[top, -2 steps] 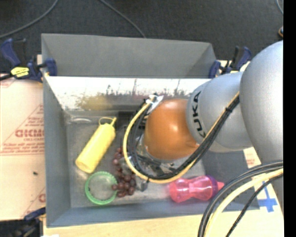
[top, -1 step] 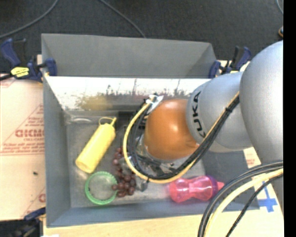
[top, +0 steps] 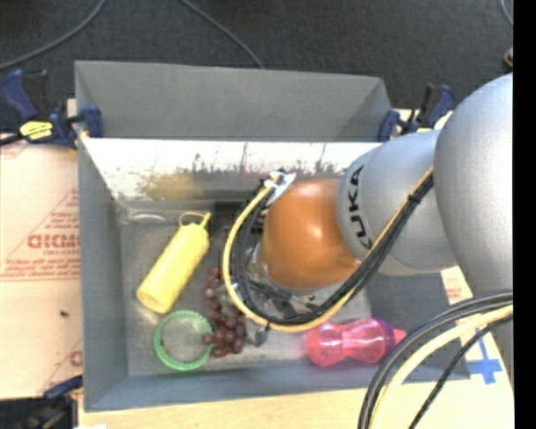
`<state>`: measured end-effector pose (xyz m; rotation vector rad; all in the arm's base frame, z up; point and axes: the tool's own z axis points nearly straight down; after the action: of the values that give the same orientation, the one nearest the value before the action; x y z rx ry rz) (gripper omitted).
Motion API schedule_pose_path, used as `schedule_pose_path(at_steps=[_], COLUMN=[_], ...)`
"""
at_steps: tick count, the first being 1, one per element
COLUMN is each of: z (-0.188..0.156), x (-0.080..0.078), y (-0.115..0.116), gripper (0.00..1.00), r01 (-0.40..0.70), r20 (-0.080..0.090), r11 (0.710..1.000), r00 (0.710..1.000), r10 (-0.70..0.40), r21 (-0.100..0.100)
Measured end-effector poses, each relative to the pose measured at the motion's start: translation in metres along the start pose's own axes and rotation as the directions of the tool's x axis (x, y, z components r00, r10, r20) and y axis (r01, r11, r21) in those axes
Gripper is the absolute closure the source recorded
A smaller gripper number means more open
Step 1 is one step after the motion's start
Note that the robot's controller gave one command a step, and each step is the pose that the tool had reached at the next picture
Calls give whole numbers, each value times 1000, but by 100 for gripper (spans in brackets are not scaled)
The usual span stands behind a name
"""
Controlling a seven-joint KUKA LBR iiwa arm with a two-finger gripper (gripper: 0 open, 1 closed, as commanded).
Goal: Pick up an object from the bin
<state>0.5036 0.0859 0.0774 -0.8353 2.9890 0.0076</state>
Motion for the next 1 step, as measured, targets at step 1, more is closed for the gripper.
schedule_pose_path(at_steps=[1], z=[5], x=[7], y=[1], gripper=[0], r01=[0], r20=[-25], r11=[1000], r00=[1000], r10=[0], r21=[-6])
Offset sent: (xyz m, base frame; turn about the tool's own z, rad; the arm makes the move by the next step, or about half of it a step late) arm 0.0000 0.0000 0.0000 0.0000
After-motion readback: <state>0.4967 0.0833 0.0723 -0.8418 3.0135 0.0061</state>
